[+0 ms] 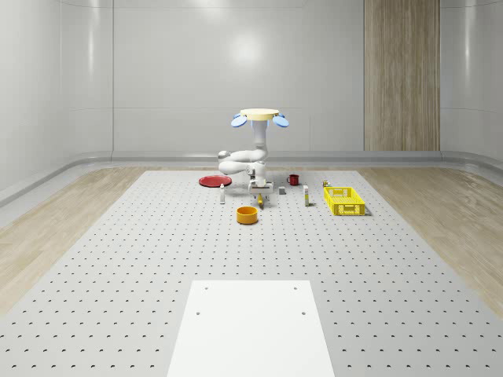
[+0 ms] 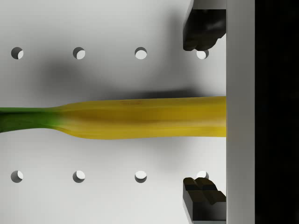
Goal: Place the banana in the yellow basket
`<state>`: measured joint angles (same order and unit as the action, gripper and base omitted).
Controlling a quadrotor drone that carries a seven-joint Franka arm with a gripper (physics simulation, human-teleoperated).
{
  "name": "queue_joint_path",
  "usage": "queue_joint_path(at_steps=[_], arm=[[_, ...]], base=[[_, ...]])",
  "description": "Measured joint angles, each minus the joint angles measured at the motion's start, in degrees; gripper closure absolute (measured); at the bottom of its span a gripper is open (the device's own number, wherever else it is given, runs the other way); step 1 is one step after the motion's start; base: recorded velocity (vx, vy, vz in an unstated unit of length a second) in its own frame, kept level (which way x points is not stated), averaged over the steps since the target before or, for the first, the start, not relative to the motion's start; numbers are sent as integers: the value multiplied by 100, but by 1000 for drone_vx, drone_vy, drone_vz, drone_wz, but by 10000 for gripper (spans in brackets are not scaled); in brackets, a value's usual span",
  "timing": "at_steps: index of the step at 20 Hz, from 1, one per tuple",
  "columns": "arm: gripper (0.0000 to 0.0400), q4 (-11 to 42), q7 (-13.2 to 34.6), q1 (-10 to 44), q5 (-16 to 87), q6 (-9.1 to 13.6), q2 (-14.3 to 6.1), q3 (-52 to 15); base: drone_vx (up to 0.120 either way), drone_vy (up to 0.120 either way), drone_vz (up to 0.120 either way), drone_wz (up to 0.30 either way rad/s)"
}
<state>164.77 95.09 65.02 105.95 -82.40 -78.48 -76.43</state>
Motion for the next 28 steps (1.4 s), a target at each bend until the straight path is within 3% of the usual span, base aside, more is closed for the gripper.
queue_joint_path(at_steps=[7,19,21,23,26,28], arm=[[0,-80,-21,19,342,-275,-156,393],[0,-150,-12,68,529,-490,-291,623],[98,-155,-8,74,535,-509,-306,633],[158,-158,-5,80,537,-525,-320,639],[206,-162,1,88,534,-546,-340,642],[209,-163,62,95,537,-555,-354,641]], base=[[0,0,0,0],[0,0,0,0],[0,0,0,0],[0,0,0,0],[0,0,0,0],[0,0,0,0]])
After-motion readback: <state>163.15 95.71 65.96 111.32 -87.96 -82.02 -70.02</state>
